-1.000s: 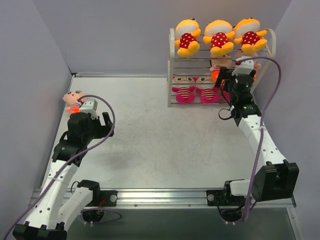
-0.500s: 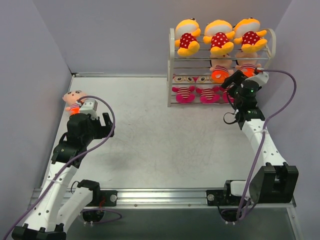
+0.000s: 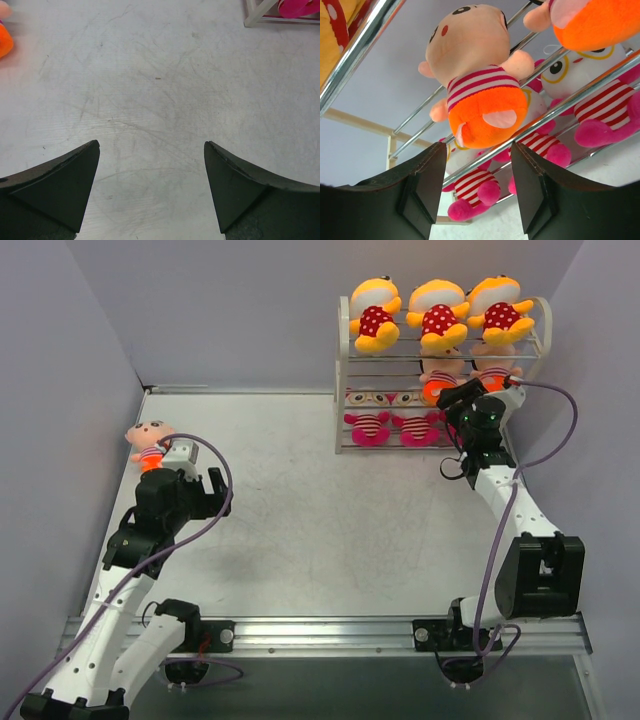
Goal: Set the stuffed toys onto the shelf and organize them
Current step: Place the stuffed toy onto shelf
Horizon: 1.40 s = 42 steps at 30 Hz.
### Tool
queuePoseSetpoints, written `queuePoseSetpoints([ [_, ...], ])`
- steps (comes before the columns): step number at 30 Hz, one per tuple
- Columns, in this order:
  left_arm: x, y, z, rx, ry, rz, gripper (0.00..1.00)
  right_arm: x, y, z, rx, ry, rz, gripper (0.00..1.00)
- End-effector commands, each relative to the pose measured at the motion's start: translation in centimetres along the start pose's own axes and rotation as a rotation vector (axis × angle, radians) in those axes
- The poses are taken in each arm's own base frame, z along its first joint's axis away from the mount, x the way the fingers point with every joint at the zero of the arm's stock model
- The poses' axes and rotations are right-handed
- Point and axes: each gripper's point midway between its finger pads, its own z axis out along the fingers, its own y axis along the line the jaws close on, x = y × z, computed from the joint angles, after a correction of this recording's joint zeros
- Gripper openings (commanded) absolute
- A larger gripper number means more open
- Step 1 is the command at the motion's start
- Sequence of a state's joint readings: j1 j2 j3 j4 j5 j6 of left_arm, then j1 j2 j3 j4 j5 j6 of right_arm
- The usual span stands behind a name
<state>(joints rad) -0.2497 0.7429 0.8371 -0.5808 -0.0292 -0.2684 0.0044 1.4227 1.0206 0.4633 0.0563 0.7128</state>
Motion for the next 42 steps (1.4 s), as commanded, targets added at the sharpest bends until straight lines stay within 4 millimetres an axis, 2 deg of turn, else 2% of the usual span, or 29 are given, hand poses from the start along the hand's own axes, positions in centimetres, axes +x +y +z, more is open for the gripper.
queuePoseSetpoints([
  [1,-0.4,-0.3,-0.2,0.01,-0.02,0.01,0.94,-1.2,1.7,0.7,-0.072,-0.053,0.062,0.53],
  [14,-0.2,-0.3,0.0,0.01,-0.009,0.011,0.94,-0.6,0.6,2.5,-0.034,-0.068,0.073,0.52],
  [23,-0.3,-0.3,0.0,0.01,-0.01,0.011,0.94,-0.4,0.8,3.4,-0.038,-0.064,0.06,0.48],
  [26,-0.2,-0.3,0.0,0.01,-0.009,0.011,0.94,-0.4,0.8,3.7,-0.04,-0.065,0.047,0.41],
  [36,-0.2,-0.3,0.0,0.009,-0.008,0.011,0.94,-0.9,1.8,3.9,-0.071,-0.057,-0.018,0.09],
  [42,-0.2,-0.3,0.0,0.009,-0.008,0.011,0.94,-0.6,1.9,4.4,-0.079,-0.041,-0.057,0.02],
])
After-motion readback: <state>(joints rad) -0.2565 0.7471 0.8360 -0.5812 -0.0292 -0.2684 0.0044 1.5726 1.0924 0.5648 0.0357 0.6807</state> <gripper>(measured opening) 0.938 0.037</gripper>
